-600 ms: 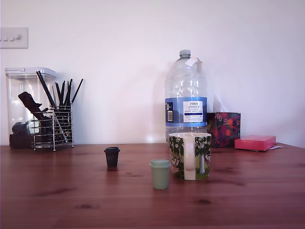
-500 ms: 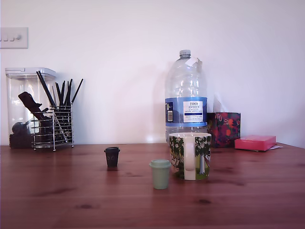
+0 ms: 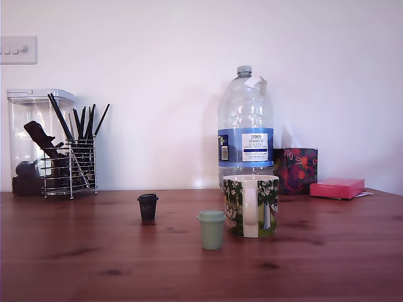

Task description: Pick up the coffee capsules from the table one by one and drop them inside the nearest coffee cup

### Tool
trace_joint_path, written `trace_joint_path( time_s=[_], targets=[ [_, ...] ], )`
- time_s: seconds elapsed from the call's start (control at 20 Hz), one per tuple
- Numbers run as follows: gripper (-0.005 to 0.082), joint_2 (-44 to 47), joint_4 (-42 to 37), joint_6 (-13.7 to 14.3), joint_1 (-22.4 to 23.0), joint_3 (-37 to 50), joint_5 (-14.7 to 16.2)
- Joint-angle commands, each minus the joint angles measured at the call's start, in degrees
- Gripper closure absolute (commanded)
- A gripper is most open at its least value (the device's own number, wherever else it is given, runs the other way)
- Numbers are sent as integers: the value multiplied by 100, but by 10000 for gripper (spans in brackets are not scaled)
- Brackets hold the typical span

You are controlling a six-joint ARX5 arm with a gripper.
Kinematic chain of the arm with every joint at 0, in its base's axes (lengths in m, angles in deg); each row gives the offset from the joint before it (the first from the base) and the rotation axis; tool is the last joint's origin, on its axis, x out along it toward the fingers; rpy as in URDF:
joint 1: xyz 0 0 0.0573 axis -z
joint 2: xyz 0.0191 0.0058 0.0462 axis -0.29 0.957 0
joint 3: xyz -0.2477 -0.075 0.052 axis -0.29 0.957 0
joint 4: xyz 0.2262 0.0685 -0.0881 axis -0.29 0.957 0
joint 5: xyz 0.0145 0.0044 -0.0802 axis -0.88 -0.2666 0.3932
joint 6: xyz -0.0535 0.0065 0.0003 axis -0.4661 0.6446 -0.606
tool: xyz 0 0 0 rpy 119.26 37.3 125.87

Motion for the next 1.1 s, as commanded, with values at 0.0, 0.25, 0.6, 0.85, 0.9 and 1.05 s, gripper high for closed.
trace_joint_path(
  time_s=[0.0,0.25,0.6,0.85,0.9,1.05],
  targets=[
    [792,-37,-203,-79,20,44,28],
    [792,487,-695,-195,208,44,592],
    [792,2081,-1937,153,1484,44,656],
    [792,3469,-2999,168,2610,44,380],
    [792,3724,-3224,168,2815,44,249],
    [792,4450,-3886,166,3270,44,39]
  ],
)
